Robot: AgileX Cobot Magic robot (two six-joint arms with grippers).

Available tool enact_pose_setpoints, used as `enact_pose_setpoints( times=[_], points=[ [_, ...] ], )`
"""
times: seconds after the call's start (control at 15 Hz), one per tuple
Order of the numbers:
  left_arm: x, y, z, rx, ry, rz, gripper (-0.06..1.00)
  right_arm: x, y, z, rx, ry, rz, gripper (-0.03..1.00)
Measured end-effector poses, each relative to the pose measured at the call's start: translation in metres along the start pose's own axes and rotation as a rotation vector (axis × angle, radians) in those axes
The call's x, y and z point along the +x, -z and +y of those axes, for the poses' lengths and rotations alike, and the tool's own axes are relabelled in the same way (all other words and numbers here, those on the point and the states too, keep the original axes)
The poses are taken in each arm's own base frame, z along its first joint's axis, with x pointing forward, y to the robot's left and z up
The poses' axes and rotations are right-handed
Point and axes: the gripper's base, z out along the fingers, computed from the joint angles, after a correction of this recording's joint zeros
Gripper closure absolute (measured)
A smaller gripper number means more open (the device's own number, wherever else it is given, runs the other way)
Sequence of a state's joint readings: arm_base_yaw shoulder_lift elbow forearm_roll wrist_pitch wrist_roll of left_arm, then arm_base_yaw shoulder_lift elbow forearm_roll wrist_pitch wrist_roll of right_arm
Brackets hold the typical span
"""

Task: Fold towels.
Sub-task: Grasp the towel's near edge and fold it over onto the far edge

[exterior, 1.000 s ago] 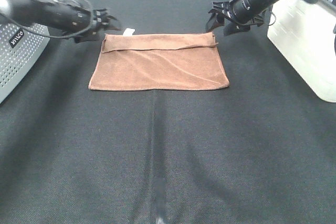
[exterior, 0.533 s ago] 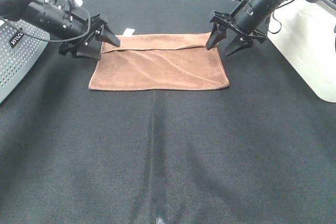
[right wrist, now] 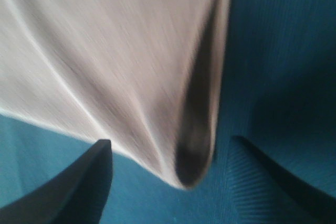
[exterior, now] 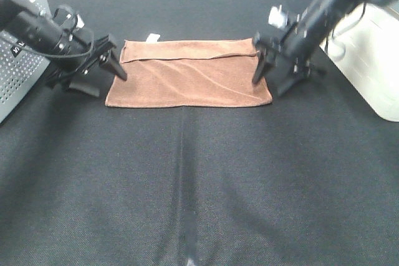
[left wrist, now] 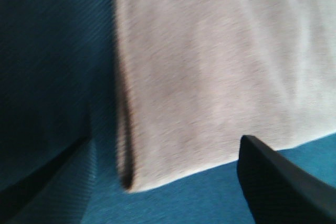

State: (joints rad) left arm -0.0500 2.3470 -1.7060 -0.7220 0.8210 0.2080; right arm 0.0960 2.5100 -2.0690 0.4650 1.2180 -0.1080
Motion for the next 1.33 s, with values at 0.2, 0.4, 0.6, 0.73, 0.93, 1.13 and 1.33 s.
enact_pose_setpoints(
  times=[0.2,0.4,0.6,0.73,0.93,1.13,1.33],
  points=[
    [0.006,-0.005,0.007,-0.018,0.008,0.007,0.24,0.003,-0.005,-0.002,-0.011,-0.002,0.022,0.36],
    [0.007,-0.011,-0.002,-0.029,-0.046,-0.031,0.24,-0.001,-0.006,-0.002,-0.006,0.015,-0.024,0.36],
    [0.01,-0.02,-0.014,-0.035,-0.079,-0.053,0.24,-0.003,-0.006,-0.003,-0.006,0.026,-0.052,0.36],
    [0.012,-0.027,-0.013,-0.031,-0.035,-0.043,0.39,-0.004,-0.012,-0.002,-0.039,0.01,-0.043,0.53],
    [0.015,-0.032,-0.008,-0.037,-0.023,-0.014,0.9,-0.004,-0.018,-0.004,-0.053,0.002,-0.031,0.95],
    [0.02,-0.027,-0.01,-0.051,-0.058,0.045,0.94,-0.002,-0.016,-0.002,-0.058,0.003,-0.012,0.97],
    [0.019,0.001,-0.021,-0.075,-0.137,0.06,0.94,0.003,0.009,0.009,-0.057,0.026,-0.03,0.97]
  ],
)
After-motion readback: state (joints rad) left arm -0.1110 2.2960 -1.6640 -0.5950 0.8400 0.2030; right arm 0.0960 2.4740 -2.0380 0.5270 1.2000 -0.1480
